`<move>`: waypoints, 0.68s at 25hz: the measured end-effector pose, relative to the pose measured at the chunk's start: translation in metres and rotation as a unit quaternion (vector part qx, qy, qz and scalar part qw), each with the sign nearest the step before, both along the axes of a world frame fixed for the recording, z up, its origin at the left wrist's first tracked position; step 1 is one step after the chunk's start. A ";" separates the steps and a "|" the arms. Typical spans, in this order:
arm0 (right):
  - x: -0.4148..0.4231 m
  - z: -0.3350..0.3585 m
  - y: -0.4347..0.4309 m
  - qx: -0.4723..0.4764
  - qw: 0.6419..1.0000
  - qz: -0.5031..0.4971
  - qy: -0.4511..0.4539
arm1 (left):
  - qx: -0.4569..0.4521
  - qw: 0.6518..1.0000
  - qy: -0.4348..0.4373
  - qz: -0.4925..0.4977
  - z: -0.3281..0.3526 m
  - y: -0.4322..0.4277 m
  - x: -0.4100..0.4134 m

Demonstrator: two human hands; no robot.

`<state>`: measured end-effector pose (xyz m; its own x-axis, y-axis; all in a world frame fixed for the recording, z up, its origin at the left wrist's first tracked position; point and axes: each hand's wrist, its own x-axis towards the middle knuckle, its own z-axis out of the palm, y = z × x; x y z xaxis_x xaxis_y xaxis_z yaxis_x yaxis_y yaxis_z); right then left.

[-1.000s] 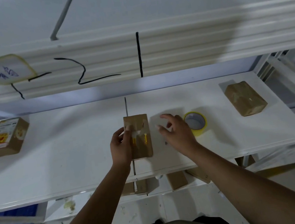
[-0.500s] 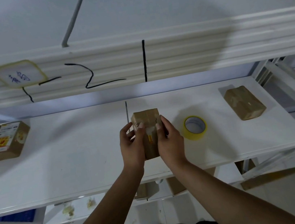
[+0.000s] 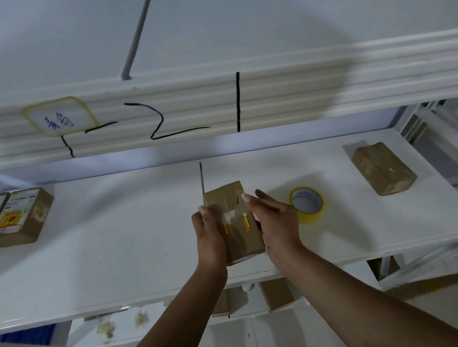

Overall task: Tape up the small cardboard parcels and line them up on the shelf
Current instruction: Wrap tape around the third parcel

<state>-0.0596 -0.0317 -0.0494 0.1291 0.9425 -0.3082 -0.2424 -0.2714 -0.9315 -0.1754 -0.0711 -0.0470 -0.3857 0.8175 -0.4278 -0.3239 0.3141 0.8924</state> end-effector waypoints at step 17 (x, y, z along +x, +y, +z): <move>0.011 -0.040 0.001 -0.013 0.961 0.052 -0.272 | -0.029 0.980 0.142 -0.137 -0.037 0.000 -0.012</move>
